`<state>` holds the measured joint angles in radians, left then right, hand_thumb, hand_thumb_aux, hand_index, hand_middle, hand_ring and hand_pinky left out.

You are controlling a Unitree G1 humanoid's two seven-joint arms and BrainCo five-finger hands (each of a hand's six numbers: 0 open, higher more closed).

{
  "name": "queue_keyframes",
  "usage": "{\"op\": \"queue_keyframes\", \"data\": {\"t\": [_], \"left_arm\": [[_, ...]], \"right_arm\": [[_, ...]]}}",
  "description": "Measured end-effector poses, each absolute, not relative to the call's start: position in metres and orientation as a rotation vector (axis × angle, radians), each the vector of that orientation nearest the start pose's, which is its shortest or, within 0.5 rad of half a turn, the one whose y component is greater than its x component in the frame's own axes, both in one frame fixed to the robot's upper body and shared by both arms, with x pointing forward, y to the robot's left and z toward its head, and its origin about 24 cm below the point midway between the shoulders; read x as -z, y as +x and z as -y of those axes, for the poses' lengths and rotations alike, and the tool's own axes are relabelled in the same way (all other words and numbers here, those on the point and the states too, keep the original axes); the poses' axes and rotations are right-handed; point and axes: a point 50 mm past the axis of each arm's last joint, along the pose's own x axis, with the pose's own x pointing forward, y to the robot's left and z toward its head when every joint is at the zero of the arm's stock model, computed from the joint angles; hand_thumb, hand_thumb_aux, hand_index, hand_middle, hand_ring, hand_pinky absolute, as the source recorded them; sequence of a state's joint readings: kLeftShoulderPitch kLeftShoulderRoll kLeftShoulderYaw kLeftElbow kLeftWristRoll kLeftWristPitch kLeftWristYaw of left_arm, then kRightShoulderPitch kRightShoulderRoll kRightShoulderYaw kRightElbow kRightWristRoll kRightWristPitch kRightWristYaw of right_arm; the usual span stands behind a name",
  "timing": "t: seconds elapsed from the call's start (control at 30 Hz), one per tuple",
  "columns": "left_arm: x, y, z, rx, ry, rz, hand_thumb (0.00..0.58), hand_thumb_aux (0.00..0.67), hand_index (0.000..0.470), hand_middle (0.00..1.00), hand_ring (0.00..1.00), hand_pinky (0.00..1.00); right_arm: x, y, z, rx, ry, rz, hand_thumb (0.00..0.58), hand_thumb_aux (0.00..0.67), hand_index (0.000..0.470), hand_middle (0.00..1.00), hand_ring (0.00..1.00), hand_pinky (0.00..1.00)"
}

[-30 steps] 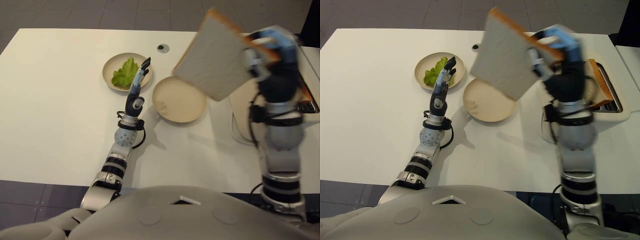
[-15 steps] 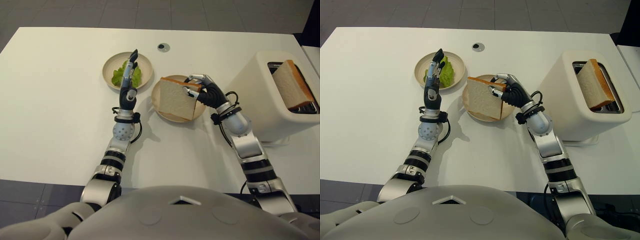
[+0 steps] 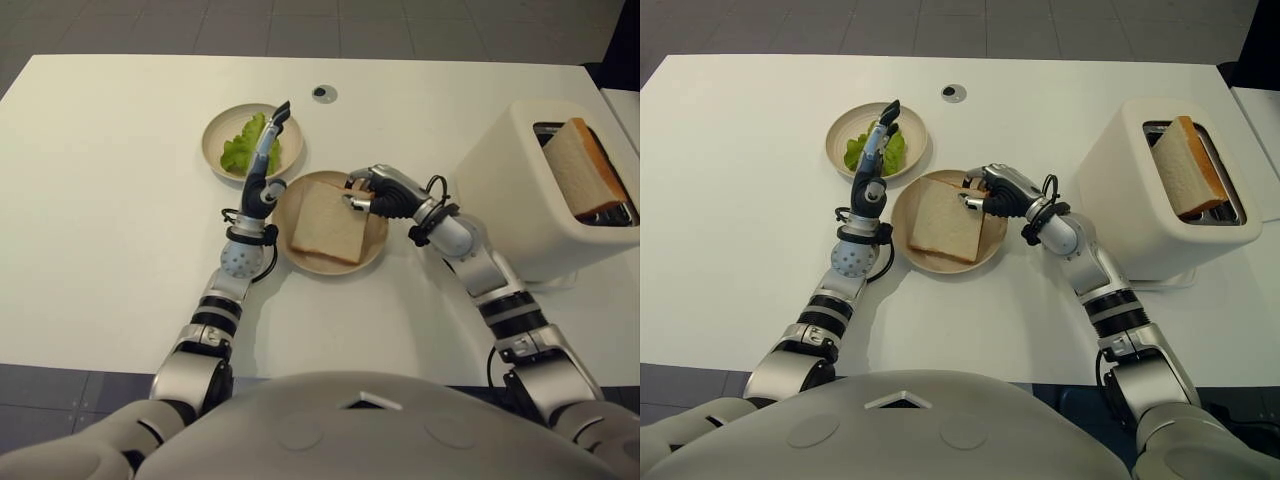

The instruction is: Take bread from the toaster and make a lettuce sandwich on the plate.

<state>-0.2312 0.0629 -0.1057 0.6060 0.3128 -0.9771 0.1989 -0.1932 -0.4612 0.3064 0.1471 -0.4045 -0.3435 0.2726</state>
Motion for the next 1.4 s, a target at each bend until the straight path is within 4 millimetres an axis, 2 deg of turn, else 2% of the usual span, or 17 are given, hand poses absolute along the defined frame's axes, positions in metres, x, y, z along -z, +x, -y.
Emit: {"op": "queue_keyframes", "data": {"t": [0.03,0.07,0.1,0.13,0.17,0.27,0.43,0.63,0.77,0.8,0.83,0.87,1.17,1.33,1.4], "left_arm": [[-0.049,0.263,-0.112,0.187,0.235,0.621,0.000,0.000,0.000,0.00,0.00,0.00],[-0.049,0.263,-0.113,0.192,0.254,0.622,0.000,0.000,0.000,0.00,0.00,0.00],[-0.048,0.264,-0.114,0.191,0.293,0.616,0.000,0.000,0.000,0.00,0.00,0.00],[-0.046,0.265,-0.117,0.195,0.340,0.608,0.000,0.000,0.000,0.00,0.00,0.00],[-0.043,0.268,-0.124,0.190,0.450,0.586,0.000,0.000,0.000,0.00,0.00,0.00],[-0.052,0.283,-0.157,0.097,0.762,0.557,0.000,0.000,0.000,0.00,0.00,0.00],[-0.073,0.322,-0.209,-0.048,1.275,0.415,0.000,0.000,0.000,0.00,0.00,0.00],[-0.046,0.347,-0.220,0.046,1.471,0.131,0.000,0.000,0.000,0.00,0.00,0.00],[-0.028,0.347,-0.213,0.175,1.486,0.043,0.000,0.000,0.000,0.00,0.00,0.00],[-0.026,0.347,-0.211,0.205,1.478,0.036,0.062,0.037,0.026,0.00,0.00,0.00],[-0.026,0.348,-0.208,0.229,1.470,0.039,0.494,0.413,0.289,0.00,0.00,0.00],[-0.027,0.349,-0.204,0.245,1.458,0.052,0.580,0.670,0.470,0.00,0.00,0.00],[-0.036,0.350,-0.198,0.236,1.401,0.150,0.580,0.670,0.470,0.00,0.00,0.00],[-0.062,0.351,-0.189,0.128,1.306,0.361,0.580,0.670,0.470,0.00,0.00,0.00],[-0.070,0.342,-0.177,0.136,1.231,0.470,0.580,0.670,0.470,0.00,0.00,0.00]], "right_arm": [[-0.058,0.267,0.139,-0.687,-0.907,0.235,0.573,0.596,0.418,0.94,0.94,0.94],[-0.058,0.266,0.140,-0.684,-0.908,0.234,0.500,0.420,0.295,0.41,0.41,0.41],[-0.058,0.267,0.140,-0.676,-0.918,0.238,0.420,0.318,0.223,0.00,0.00,0.00],[-0.058,0.267,0.140,-0.671,-0.930,0.240,0.198,0.126,0.088,0.00,0.00,0.00],[-0.058,0.267,0.141,-0.660,-0.943,0.247,0.000,0.000,0.000,0.00,0.00,0.00],[-0.066,0.266,0.141,-0.640,-1.005,0.302,0.000,0.000,0.000,0.00,0.00,0.00],[-0.098,0.255,0.126,-0.613,-1.176,0.509,0.000,0.000,0.000,0.00,0.00,0.00],[-0.110,0.240,0.117,-0.608,-1.240,0.587,0.000,0.000,0.000,0.00,0.00,0.00],[-0.111,0.232,0.116,-0.624,-1.235,0.589,0.000,0.000,0.000,0.00,0.00,0.00],[-0.112,0.231,0.116,-0.623,-1.234,0.590,0.000,0.000,0.000,0.00,0.00,0.00],[-0.112,0.230,0.116,-0.618,-1.234,0.590,0.000,0.000,0.000,0.00,0.00,0.00],[-0.114,0.230,0.119,-0.603,-1.237,0.591,0.000,0.000,0.000,0.00,0.00,0.00],[-0.126,0.229,0.129,-0.507,-1.234,0.610,0.000,0.000,0.000,0.00,0.00,0.00],[-0.128,0.227,0.135,-0.449,-1.210,0.612,0.000,0.000,0.000,0.00,0.00,0.00],[-0.132,0.225,0.140,-0.411,-1.196,0.618,0.000,0.000,0.000,0.00,0.00,0.00]]}}
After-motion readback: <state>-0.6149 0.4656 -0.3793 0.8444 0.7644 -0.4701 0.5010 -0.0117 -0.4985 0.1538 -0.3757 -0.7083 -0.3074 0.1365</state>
